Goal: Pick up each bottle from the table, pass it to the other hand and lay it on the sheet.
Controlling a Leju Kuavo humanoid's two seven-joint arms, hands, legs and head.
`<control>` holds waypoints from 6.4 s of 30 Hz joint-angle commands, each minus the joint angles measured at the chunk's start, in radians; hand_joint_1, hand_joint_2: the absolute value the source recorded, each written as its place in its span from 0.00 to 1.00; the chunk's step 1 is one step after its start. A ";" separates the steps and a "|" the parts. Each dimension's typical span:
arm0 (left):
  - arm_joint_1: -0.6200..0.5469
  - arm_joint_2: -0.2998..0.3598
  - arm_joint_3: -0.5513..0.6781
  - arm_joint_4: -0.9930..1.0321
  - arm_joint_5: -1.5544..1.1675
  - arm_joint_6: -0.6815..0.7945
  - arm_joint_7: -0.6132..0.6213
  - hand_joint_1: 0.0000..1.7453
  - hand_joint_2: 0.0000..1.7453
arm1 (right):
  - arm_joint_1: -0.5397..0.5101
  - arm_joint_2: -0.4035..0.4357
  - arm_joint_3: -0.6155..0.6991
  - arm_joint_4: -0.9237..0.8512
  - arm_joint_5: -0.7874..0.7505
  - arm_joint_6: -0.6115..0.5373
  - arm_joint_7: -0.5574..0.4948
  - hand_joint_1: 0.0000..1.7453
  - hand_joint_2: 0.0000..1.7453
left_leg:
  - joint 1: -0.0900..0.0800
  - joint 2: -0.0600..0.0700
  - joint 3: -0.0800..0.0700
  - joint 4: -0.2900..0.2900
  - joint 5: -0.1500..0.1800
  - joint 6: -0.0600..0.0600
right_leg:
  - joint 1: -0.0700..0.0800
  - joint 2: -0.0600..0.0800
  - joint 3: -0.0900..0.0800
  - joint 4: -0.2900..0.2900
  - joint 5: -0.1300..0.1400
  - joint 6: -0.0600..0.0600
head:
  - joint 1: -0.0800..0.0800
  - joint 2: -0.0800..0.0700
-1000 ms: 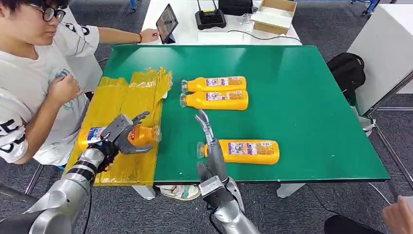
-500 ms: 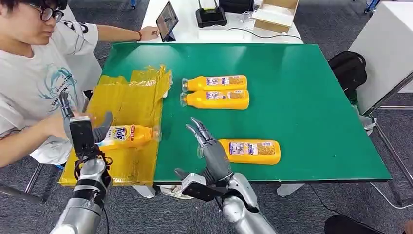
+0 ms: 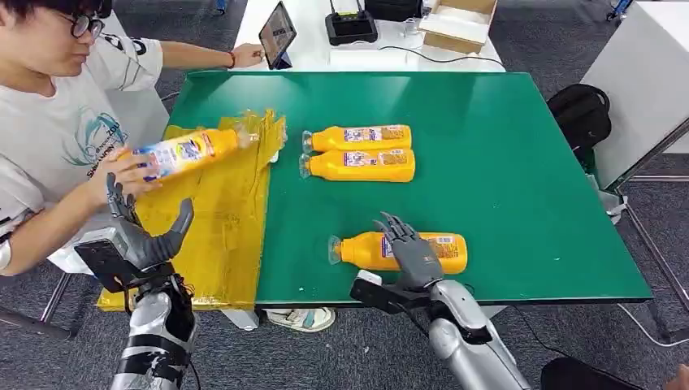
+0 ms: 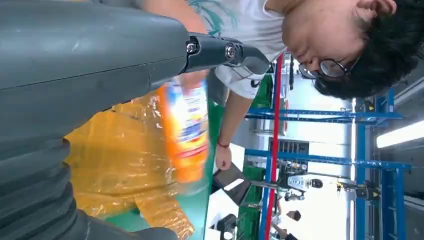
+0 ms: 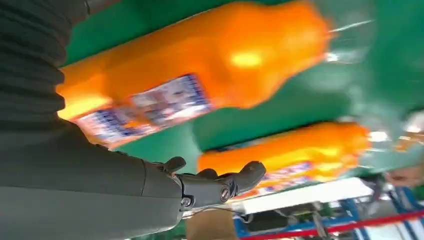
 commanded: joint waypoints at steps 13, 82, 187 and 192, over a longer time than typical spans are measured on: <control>0.020 -0.011 0.002 0.073 -0.058 -0.010 0.004 0.00 1.00 | -0.007 -0.088 -0.052 0.051 0.006 0.044 0.024 0.00 1.00 | 0.000 0.000 0.001 -0.001 0.000 0.001 | 0.000 -0.001 0.001 -0.001 0.000 -0.001 | 0.000 0.000; -0.016 -0.027 -0.028 0.324 -0.025 -0.091 0.024 0.00 1.00 | -0.086 0.095 -0.172 0.166 -0.288 -0.156 -0.287 1.00 1.00 | 0.001 0.008 0.013 -0.001 -0.002 0.000 | 0.002 0.006 0.009 -0.001 0.002 -0.005 | 0.001 0.000; 0.109 -0.020 -0.450 0.060 0.157 -0.641 0.175 1.00 1.00 | -0.016 0.240 0.081 0.344 -0.222 -0.147 -0.476 1.00 1.00 | 0.000 0.001 0.002 -0.001 -0.003 0.002 | 0.001 0.001 0.001 -0.002 -0.002 -0.003 | 0.001 0.000; 0.107 -0.020 -0.451 0.053 0.099 -0.590 0.157 1.00 1.00 | -0.020 0.245 0.079 0.334 -0.231 -0.148 -0.477 1.00 1.00 | 0.000 0.001 -0.001 -0.001 -0.002 0.001 | 0.001 0.002 -0.002 -0.001 -0.001 -0.002 | 0.001 0.000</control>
